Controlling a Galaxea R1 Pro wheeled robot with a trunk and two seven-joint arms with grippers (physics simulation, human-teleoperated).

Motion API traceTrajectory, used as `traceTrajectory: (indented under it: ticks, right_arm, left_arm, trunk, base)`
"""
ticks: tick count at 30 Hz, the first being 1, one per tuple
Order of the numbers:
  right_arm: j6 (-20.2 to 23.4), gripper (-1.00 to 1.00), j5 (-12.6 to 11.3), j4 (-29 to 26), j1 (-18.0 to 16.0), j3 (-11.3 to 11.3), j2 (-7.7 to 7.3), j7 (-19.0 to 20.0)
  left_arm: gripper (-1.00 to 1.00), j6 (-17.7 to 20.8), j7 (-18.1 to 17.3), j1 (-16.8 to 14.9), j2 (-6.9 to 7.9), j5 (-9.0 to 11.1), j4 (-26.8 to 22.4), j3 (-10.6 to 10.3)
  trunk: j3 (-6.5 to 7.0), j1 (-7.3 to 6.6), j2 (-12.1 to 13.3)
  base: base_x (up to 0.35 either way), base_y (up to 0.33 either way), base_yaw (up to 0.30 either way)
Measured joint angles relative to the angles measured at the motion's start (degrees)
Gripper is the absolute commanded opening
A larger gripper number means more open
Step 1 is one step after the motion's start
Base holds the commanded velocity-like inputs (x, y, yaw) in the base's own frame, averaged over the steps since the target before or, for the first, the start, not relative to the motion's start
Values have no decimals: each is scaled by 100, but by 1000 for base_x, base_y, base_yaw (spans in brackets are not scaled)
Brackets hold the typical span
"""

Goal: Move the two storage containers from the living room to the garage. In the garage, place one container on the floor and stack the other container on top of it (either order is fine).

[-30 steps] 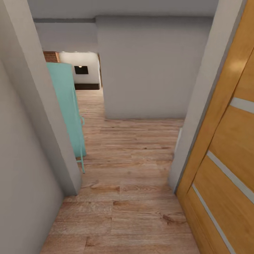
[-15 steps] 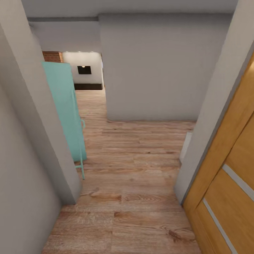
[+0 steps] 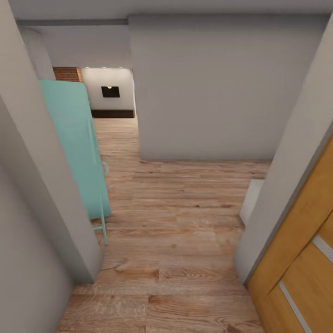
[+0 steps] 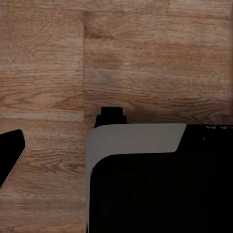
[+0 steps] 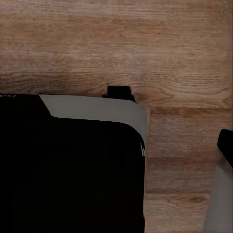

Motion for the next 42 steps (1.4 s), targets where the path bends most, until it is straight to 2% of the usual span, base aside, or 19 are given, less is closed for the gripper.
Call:
traceTrajectory:
  ticks: [42]
  right_arm:
    - [3,100,4,0,0,1,-8,-3]
  left_arm:
    - [100,-64,-4,2,0,0,0,0]
  trunk:
    - [0,0,0]
  base:
    - [322,0,0]
